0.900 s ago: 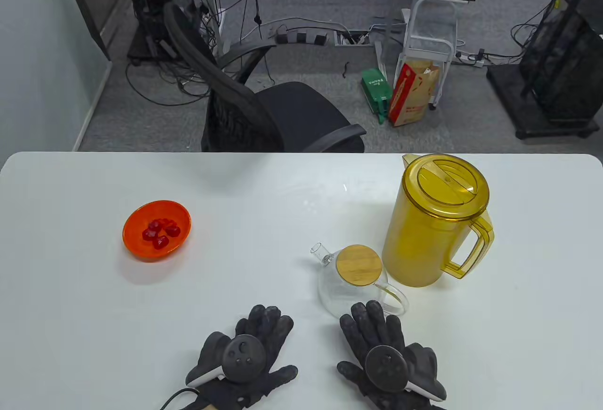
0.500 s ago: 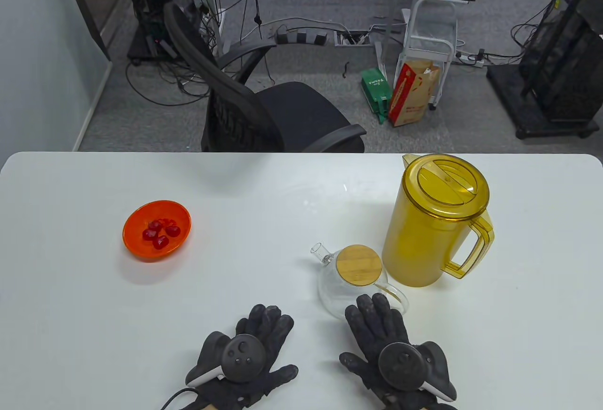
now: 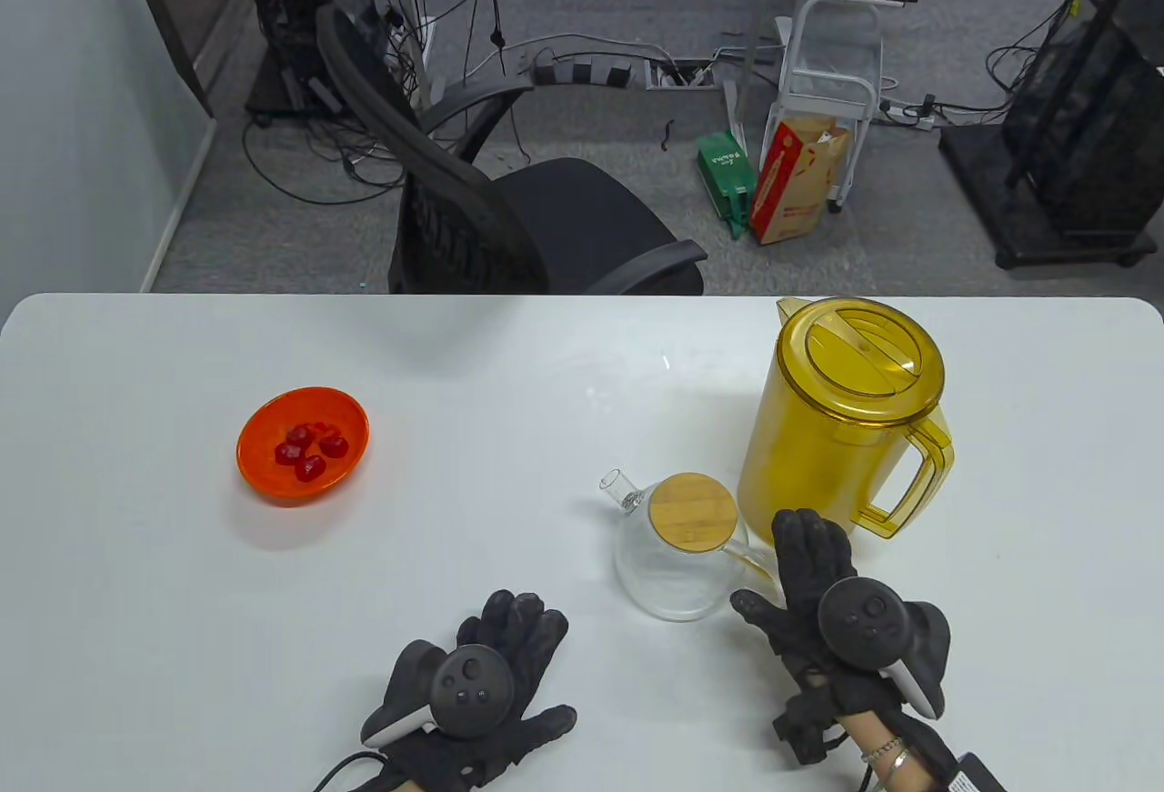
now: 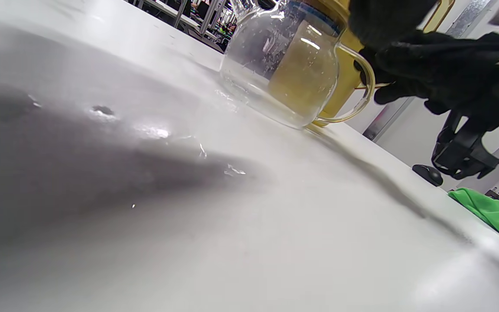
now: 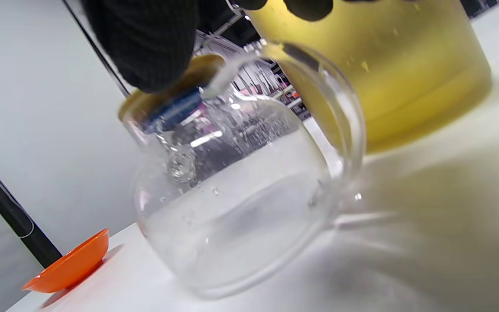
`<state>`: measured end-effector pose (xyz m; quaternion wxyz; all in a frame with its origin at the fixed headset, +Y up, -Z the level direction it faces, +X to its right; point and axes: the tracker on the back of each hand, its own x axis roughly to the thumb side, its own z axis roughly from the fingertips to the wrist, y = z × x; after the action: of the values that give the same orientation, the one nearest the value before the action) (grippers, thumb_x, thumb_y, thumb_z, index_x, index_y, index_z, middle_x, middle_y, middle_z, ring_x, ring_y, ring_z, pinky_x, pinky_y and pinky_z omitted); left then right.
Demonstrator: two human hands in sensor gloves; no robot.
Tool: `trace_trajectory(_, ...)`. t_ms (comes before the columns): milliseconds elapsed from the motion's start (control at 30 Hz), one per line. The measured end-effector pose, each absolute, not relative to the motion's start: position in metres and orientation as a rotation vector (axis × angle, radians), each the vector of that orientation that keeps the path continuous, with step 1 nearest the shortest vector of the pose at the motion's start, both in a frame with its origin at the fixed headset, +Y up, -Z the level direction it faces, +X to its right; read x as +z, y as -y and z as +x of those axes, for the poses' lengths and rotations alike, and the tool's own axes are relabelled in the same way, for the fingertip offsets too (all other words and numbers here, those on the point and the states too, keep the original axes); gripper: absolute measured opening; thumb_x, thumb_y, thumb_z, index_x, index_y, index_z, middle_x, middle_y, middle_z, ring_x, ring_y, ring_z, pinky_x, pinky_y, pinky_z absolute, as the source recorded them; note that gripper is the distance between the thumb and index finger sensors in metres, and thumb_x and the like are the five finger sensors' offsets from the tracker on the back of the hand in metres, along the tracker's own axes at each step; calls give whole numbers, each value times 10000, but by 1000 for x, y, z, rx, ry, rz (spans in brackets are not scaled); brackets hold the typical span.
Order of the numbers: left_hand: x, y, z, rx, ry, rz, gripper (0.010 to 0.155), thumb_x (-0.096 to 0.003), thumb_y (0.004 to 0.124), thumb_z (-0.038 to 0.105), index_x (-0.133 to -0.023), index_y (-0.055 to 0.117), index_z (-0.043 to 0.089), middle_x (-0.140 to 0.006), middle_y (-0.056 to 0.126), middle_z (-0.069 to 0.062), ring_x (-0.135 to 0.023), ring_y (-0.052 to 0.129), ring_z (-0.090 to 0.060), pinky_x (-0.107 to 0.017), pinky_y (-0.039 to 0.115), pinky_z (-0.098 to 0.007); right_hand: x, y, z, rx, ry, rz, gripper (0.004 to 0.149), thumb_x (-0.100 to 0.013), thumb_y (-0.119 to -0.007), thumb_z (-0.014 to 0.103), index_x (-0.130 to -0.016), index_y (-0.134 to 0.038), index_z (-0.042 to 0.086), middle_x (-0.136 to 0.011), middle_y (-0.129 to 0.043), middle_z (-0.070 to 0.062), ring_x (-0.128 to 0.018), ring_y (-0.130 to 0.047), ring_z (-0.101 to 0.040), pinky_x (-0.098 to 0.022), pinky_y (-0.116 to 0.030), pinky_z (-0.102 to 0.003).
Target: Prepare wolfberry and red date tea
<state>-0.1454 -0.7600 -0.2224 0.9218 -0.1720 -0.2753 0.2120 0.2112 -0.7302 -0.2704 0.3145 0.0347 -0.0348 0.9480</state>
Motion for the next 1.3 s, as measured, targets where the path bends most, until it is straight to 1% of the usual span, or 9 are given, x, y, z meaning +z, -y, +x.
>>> trace_trajectory(167,-223,760,-146,432,555,-355,842,-578,623,599,-1110,106,200,-1180,28,-151,-1053,-17,-394,-707,126,-603,-281,748,211,2441,33,46,826,-496,-860,393,-1128,-471,29,-1080,-581,-316,-913,-614,-554,-617,-585,-611)
trace_trajectory(367,-224,760,-146,426,548,-364,842,-578,624,597,-1110,107,199,-1181,31,-153,-1052,-17,-395,-704,122,-604,-291,760,212,2309,33,-8,654,-509,-848,320,-1046,-620,24,-922,-733,-289,-837,-678,-527,-590,-589,-603)
trace_trajectory(400,-224,760,-146,426,548,-363,842,-578,624,597,-1110,107,198,-1181,31,-152,-1052,-18,-395,-704,122,-604,-292,760,213,2293,46,-22,626,-508,-848,315,-1021,-644,22,-865,-762,-275,-819,-695,-513,-580,-596,-598)
trace_trajectory(500,-224,760,-147,425,545,-363,842,-578,624,597,-1110,107,200,-1182,32,-151,-1053,-17,-395,-704,122,-604,-298,762,214,2259,48,-51,426,-502,-851,306,-835,-776,51,-717,-828,-211,-732,-754,-471,-538,-621,-585)
trace_trajectory(600,-224,760,-146,427,545,-369,843,-578,625,597,-1110,108,196,-1182,33,-152,-1053,-17,-395,-704,123,-604,-302,764,216,2217,20,-64,358,-488,-863,321,-719,-823,51,-617,-855,-172,-661,-790,-445,-502,-642,-574)
trace_trajectory(700,-224,760,-146,429,546,-372,844,-578,624,597,-1110,106,196,-1182,33,-153,-1053,-18,-395,-705,123,-603,-305,769,216,2143,25,-18,365,-478,-863,336,-632,-844,6,-518,-860,-166,-598,-795,-442,-474,-635,-581)
trace_trajectory(867,-225,761,-147,429,545,-372,843,-579,624,596,-1110,107,194,-1182,34,-152,-1053,-17,-393,-706,123,-603,-301,769,212,2113,109,10,378,-460,-855,343,-582,-848,-15,-445,-863,-160,-539,-808,-428,-449,-648,-568)
trace_trajectory(1200,-227,760,-149,436,521,-357,843,-579,624,597,-1111,110,192,-1182,34,-153,-1053,-17,-394,-705,124,-604,-263,739,190,2149,97,266,381,-458,-849,355,-568,-855,-9,-417,-878,-142,-488,-840,-408,-409,-683,-552)
trace_trajectory(1300,-227,760,-149,437,521,-355,845,-579,624,597,-1111,110,190,-1182,35,-155,-1052,-16,-396,-705,124,-604,-251,737,182,2146,73,292,383,-455,-848,364,-570,-857,-1,-417,-884,-134,-481,-849,-399,-404,-695,-544)
